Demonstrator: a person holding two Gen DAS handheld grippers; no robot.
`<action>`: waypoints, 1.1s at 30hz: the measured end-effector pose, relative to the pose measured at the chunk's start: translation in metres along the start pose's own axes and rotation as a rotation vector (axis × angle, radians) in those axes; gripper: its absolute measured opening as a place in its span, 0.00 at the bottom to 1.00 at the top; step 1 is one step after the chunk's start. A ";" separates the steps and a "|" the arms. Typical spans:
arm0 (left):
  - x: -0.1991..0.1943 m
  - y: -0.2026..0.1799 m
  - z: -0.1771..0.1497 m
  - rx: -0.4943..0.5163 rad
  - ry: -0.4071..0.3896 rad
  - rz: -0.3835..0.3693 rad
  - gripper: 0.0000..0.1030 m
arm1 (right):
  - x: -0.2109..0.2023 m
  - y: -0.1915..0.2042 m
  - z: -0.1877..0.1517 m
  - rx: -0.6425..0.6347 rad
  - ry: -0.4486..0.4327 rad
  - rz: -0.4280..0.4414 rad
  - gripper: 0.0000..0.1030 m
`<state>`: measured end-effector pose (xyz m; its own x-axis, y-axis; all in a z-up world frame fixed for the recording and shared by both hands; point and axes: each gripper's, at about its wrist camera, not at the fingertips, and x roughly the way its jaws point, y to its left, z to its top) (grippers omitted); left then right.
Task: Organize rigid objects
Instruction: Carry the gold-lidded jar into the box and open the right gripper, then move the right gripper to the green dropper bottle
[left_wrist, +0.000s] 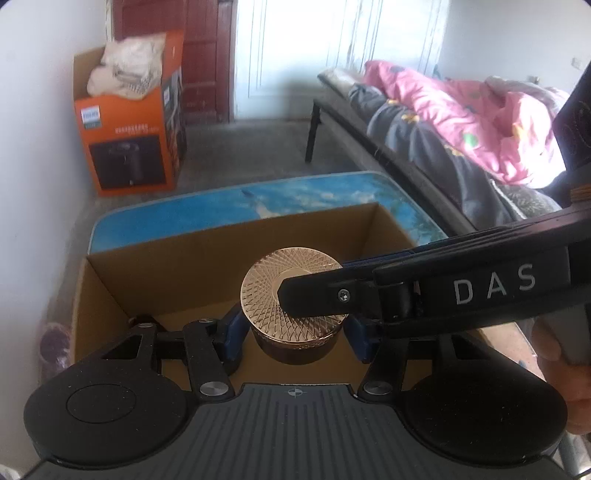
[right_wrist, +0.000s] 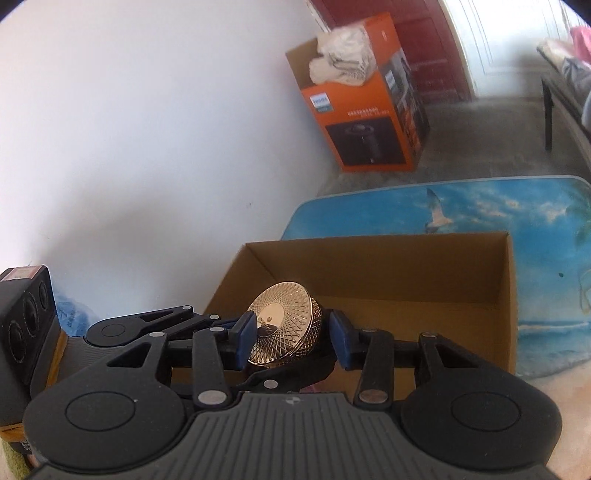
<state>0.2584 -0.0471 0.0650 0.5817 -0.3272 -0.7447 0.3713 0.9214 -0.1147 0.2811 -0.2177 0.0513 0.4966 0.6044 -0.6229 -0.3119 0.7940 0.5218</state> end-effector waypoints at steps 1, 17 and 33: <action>0.009 0.007 0.003 -0.029 0.035 -0.009 0.54 | 0.011 -0.006 0.006 0.009 0.024 -0.009 0.45; 0.102 0.040 0.024 -0.137 0.291 0.011 0.55 | 0.103 -0.059 0.027 0.031 0.206 -0.078 0.45; 0.045 0.029 0.030 -0.116 0.155 0.003 0.74 | 0.016 -0.034 0.014 -0.029 -0.058 -0.018 0.46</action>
<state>0.3168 -0.0409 0.0480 0.4609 -0.2969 -0.8363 0.2790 0.9431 -0.1811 0.3109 -0.2362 0.0312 0.5480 0.5860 -0.5969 -0.3254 0.8067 0.4933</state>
